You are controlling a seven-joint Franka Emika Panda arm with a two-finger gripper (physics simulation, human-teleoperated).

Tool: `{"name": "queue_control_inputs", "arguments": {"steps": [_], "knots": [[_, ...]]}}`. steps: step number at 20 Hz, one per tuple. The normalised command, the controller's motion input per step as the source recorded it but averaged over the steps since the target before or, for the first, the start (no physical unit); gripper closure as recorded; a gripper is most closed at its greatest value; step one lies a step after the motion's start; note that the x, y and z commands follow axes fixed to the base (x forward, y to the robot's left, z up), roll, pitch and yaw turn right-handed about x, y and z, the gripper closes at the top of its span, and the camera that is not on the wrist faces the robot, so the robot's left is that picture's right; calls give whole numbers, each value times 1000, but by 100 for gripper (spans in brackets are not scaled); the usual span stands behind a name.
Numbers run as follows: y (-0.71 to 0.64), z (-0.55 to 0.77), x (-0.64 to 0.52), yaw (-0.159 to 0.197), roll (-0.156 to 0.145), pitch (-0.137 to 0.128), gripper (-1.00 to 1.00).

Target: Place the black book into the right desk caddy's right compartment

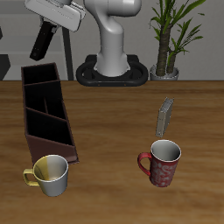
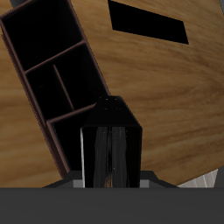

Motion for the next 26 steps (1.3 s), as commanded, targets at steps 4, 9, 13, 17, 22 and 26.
{"name": "queue_control_inputs", "arguments": {"steps": [4, 9, 13, 17, 22, 26], "knots": [[-82, -104, 44, -10, -16, 13, 100], [27, -170, 55, -10, 1, 23, 100], [-15, -212, 68, -17, -9, 34, 100], [-32, -183, 32, -9, -5, 25, 100], [-43, -95, -6, -35, -13, 25, 100], [127, -64, -174, 11, 24, -10, 100]]}}
